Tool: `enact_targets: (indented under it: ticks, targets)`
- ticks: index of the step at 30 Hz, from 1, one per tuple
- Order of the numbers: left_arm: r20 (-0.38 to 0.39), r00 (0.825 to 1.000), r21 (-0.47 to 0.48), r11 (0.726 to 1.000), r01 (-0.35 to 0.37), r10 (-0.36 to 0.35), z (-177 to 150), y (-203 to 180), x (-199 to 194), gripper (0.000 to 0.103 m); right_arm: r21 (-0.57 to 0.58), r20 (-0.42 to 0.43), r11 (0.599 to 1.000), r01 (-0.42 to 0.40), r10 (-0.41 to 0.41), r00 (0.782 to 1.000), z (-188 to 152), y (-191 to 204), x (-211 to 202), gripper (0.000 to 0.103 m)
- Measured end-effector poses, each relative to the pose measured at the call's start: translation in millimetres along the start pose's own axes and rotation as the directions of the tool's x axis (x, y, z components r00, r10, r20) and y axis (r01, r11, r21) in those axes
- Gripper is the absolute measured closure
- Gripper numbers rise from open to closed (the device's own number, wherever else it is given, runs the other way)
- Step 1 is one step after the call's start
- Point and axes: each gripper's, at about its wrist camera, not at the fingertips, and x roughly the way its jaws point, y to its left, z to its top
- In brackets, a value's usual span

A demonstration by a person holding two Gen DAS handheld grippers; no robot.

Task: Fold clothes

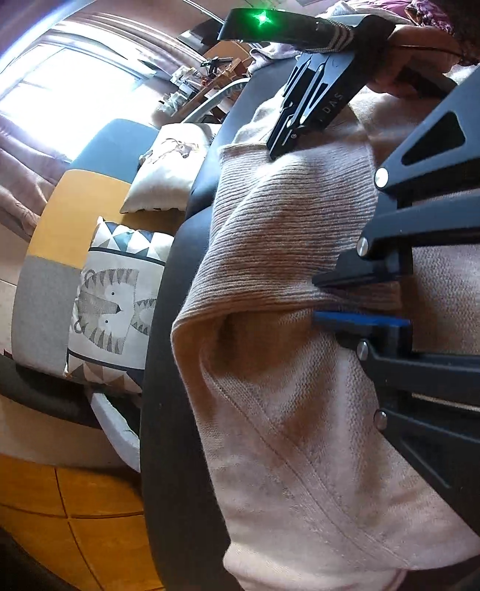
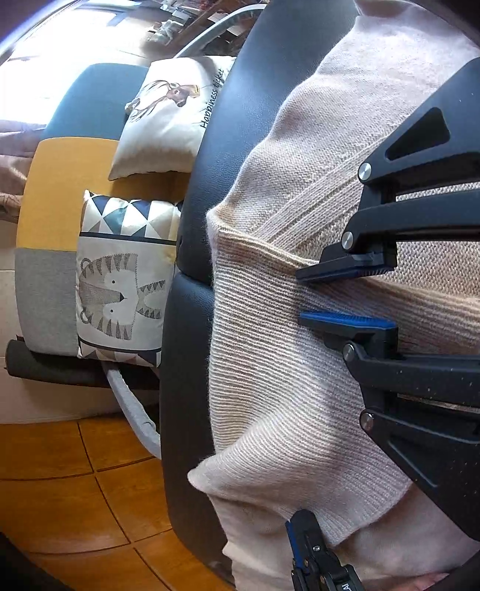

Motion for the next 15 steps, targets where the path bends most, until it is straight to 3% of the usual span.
enact_targets:
  ticks: [9, 13, 15]
  targets:
    - [-0.028, 0.998, -0.125, 0.991, 0.051, -0.054, -8.2, 8.9, -6.7, 0.081, 0.001, 0.003, 1.0, -0.003, 0.003, 1.0, -0.5, 0.7, -1.0, 0.085]
    - [-0.047, 0.999, -0.022, 1.0, -0.009, 0.008, -10.2, -5.0, -8.9, 0.081, 0.004, 0.005, 1.0, -0.004, 0.004, 1.0, -0.3, 1.3, -0.8, 0.085]
    - [-0.04, 0.998, 0.035, 0.998, -0.045, 0.046, -10.5, -12.2, -12.1, 0.096, 0.004, 0.006, 1.0, -0.002, 0.002, 1.0, -0.5, 1.8, -0.4, 0.085]
